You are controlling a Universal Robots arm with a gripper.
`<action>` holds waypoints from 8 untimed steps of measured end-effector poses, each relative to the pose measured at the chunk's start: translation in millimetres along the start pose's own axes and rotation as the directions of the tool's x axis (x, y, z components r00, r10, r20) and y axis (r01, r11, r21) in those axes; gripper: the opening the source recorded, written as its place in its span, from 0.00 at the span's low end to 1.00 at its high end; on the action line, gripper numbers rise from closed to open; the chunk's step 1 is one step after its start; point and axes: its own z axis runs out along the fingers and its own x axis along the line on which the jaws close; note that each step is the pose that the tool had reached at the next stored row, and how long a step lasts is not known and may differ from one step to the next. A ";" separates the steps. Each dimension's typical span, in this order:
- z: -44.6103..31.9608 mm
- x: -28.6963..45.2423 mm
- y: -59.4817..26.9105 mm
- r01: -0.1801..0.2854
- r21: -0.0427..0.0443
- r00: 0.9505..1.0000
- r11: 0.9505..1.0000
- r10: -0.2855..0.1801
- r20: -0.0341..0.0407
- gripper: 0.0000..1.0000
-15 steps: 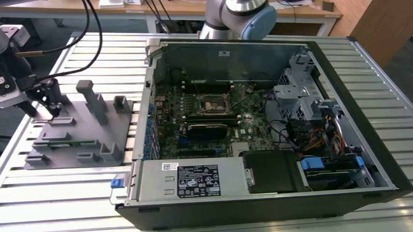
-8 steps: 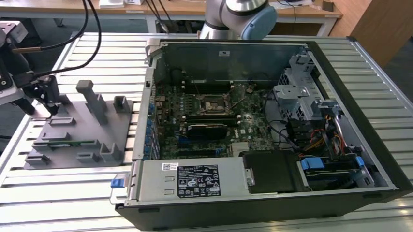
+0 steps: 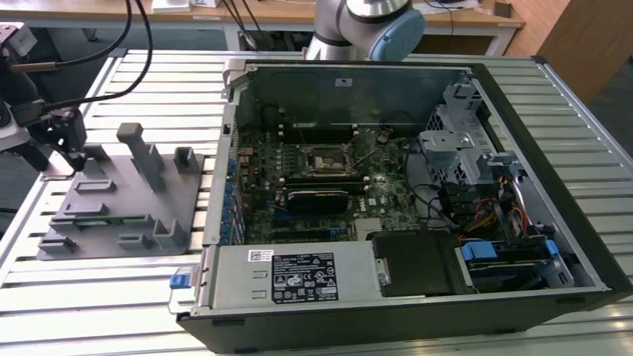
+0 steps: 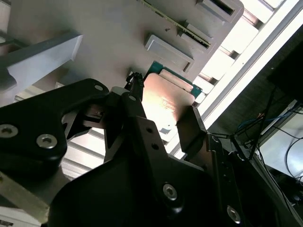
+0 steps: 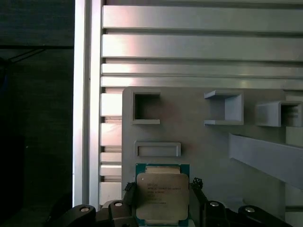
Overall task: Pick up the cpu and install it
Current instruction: 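Pick up the cpu and move it towards the insertion slot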
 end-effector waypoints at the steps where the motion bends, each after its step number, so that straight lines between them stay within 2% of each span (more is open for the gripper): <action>1: -1.6 0.0 0.0 0.000 0.000 1.000 1.000 0.000 0.000 0.53; 8: -12.9 -0.2 0.2 0.000 0.000 1.000 1.000 0.000 0.002 0.53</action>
